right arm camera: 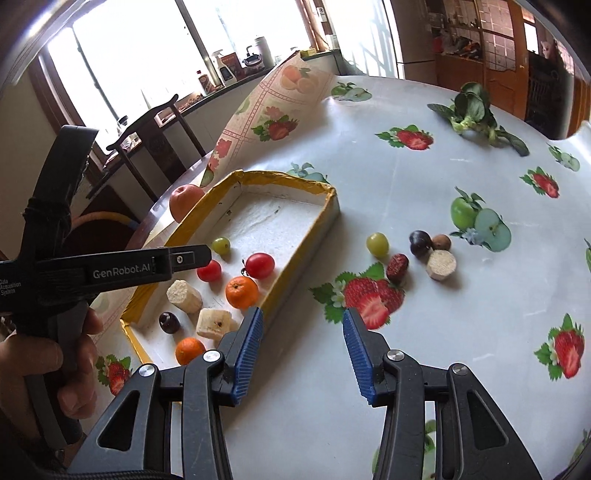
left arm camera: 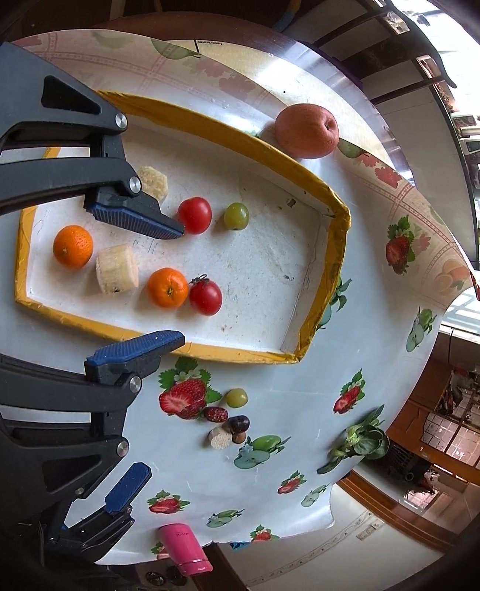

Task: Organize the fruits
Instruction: 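Open both tools to drop the grape and tomato into the tray, then move both open tools back to the date and pale cake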

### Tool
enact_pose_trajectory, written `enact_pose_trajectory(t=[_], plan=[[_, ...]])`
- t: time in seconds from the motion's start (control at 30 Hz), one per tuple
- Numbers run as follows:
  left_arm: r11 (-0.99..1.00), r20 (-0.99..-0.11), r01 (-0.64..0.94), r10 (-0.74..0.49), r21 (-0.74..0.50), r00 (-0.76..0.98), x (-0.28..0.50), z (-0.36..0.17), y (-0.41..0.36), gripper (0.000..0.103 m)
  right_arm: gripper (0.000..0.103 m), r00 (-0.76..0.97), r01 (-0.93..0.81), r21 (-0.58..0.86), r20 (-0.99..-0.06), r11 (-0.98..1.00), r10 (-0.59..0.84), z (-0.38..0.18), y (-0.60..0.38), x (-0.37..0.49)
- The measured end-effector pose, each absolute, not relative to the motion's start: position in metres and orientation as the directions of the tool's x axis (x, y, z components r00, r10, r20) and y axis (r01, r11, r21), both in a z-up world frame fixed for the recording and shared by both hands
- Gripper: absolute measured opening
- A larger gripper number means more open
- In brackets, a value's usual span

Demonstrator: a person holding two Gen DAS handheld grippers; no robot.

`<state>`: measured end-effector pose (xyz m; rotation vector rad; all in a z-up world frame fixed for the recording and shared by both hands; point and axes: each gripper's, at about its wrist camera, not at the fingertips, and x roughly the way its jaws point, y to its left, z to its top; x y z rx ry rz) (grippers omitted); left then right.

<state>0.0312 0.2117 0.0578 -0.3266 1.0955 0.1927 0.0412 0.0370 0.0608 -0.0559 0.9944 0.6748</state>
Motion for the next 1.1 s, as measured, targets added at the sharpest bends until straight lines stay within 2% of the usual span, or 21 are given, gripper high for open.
enact_pose_trajectory(t=[0.43, 1.1], plan=[[0.965, -0.893, -0.213, -0.041, -0.151, 0.447, 0.02, 0.063, 0.156, 0.05, 0.047, 0.427, -0.415, 0.24, -0.8, 0.877, 0.421, 0.063, -0.038, 0.02], [0.975, -0.899, -0.164, -0.066, -0.151, 0.433, 0.018, 0.063, 0.131, 0.05, 0.047, 0.463, -0.375, 0.238, -0.789, 0.896, 0.404, 0.066, -0.057, 0.016]])
